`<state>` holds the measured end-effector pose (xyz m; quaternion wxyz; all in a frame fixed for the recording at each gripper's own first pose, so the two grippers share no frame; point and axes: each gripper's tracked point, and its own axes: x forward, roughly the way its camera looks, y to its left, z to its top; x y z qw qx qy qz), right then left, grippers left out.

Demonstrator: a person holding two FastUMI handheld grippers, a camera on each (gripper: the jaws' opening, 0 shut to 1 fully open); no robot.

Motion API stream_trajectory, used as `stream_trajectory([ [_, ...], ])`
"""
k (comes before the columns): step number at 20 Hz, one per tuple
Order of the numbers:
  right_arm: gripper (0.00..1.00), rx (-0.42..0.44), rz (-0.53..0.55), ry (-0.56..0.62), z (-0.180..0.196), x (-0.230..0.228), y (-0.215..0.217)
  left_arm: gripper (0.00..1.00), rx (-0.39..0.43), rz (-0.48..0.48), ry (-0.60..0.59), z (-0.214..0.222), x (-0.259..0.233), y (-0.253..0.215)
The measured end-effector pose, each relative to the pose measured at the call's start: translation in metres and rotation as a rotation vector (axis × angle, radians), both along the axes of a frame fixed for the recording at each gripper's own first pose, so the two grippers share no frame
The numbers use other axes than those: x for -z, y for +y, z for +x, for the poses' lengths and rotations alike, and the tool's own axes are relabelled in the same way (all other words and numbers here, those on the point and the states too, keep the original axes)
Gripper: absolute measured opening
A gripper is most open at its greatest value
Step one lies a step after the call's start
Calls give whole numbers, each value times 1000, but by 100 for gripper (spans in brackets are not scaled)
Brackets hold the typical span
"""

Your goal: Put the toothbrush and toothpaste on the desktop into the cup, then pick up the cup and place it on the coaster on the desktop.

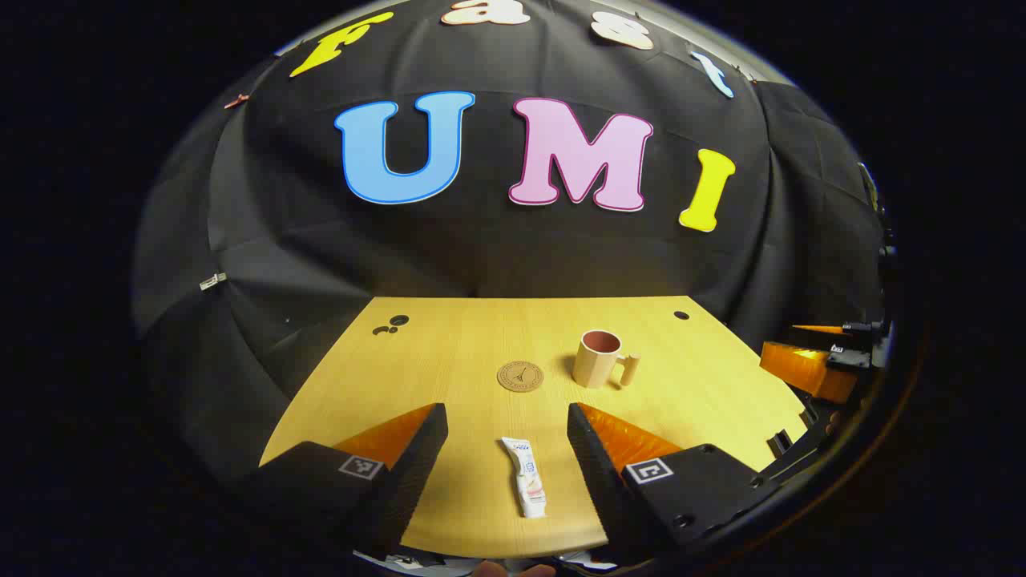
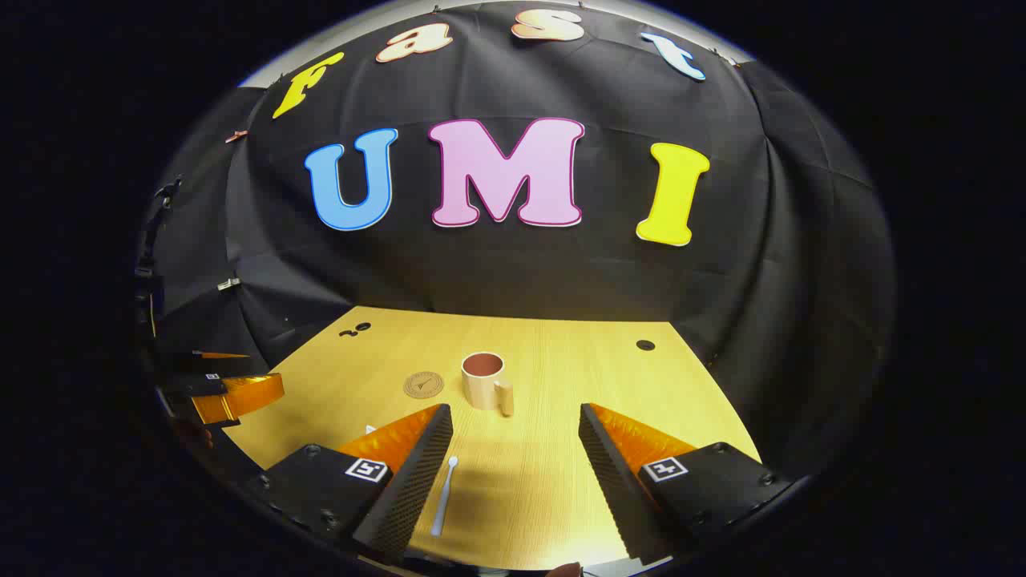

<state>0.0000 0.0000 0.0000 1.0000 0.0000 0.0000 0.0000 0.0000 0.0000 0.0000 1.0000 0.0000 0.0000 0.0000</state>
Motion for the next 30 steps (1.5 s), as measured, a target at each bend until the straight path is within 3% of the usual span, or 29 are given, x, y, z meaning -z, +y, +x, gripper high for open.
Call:
stream_trajectory([
  [14,98,24,-17,43,-13,15,34,94,60,16,13,1,5,9],
  [22,98,-10,-41,77,11,22,41,94,57,22,145,28,37,-5],
  [30,98,-43,-60,159,45,47,26,92,-3,3,330,91,93,-17],
])
